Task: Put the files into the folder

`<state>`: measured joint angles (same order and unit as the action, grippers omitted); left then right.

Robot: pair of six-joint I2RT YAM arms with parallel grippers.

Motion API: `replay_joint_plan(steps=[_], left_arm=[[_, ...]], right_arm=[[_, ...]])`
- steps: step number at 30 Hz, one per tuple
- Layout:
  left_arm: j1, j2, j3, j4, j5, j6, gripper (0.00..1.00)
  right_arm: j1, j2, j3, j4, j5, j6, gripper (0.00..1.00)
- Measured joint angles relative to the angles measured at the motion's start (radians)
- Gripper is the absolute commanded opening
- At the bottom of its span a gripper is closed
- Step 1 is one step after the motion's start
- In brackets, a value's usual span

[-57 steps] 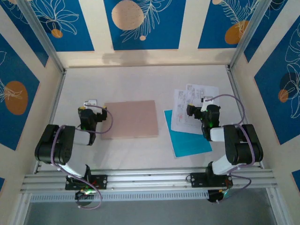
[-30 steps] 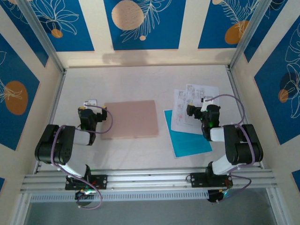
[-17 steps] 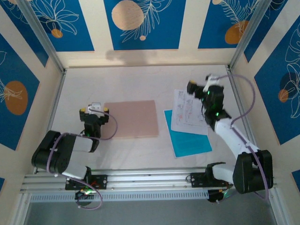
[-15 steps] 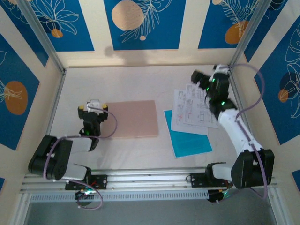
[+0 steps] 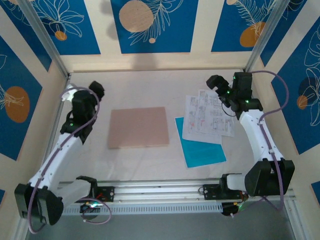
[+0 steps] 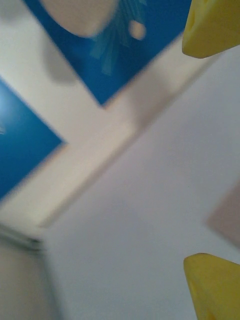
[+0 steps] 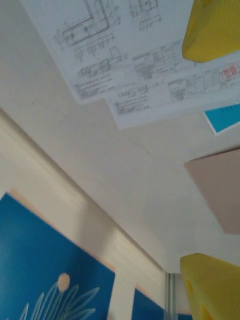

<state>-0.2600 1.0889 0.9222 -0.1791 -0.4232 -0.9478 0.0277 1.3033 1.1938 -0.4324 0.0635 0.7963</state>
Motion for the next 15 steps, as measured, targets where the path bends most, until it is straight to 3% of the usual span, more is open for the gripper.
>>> replay_joint_plan(steps=[4,7,9,15], left_arm=[[-0.187,0.026,-0.074,-0.287,0.138,-0.232,0.82],[-0.251,0.025,-0.168,-0.398,0.237,-0.408,0.72],[-0.274,0.025,-0.219,-0.428,0.275,-0.499,0.65],[-0.294,0.082,-0.287,-0.349,0.354,-0.660,0.63]], right_arm=[[0.217,0.151,0.160,-0.144,0.063,-0.117,0.85],[0.359,0.245,0.219,-0.182,0.065,-0.182,0.83],[0.408,0.284,0.220,-0.210,0.055,-0.205,0.80],[0.466,0.451,0.289,-0.288,-0.002,-0.239,0.73]])
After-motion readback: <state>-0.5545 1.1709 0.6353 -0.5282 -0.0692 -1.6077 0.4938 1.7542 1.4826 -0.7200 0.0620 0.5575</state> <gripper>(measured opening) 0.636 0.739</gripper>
